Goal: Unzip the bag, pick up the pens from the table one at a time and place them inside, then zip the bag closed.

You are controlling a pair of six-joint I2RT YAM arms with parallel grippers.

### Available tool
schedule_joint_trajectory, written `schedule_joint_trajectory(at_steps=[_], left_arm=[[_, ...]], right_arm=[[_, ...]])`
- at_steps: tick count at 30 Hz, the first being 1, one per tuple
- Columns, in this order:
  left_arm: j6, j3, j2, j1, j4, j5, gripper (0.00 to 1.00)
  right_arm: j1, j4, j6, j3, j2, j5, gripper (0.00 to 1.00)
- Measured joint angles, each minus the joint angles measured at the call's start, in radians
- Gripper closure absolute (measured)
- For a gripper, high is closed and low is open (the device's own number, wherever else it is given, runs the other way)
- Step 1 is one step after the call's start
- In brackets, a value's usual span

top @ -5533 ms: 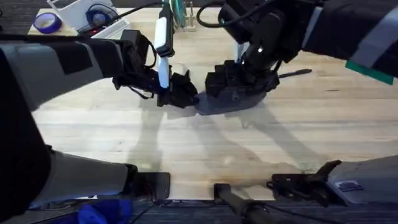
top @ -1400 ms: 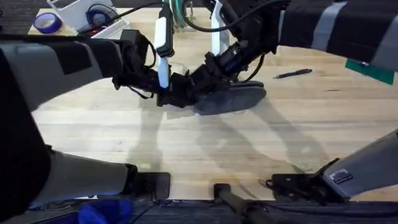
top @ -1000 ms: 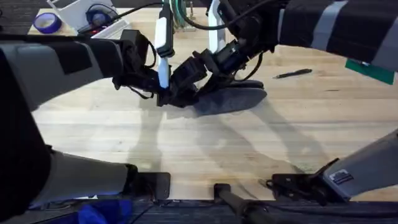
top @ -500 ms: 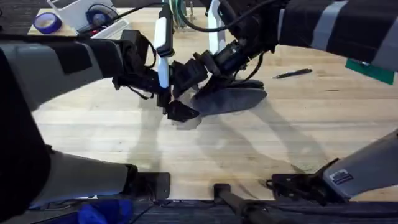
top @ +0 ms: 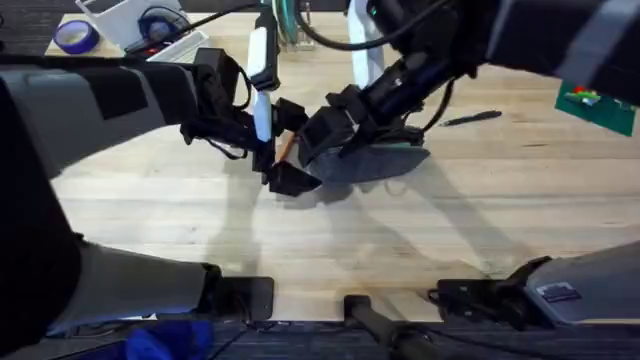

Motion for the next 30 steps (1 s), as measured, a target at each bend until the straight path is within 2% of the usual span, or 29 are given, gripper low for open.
schedule_joint_trajectory(at_steps=[12, 16, 21, 25, 30], left_arm=[[0.000, 0.108, -0.018, 0.000, -0.169, 0.017, 0.005], [0.000, 0.114, -0.105, 0.008, -0.219, 0.012, 0.005], [-0.001, 0.116, -0.254, 0.043, -0.285, -0.019, 0.005], [-0.055, 0.116, -0.364, 0.082, -0.303, -0.037, 0.004], [-0.184, 0.116, -0.489, 0.126, -0.306, -0.089, 0.005]], right_arm=[[0.000, -0.072, -0.008, 0.000, -0.174, 0.151, 0.004], [0.000, -0.108, -0.011, 0.000, -0.200, 0.195, 0.004], [0.000, -0.152, -0.014, 0.000, -0.213, 0.251, 0.004], [0.000, -0.170, -0.014, 0.000, -0.229, 0.298, 0.004], [0.000, -0.178, -0.014, 0.000, -0.261, 0.367, 0.004]])
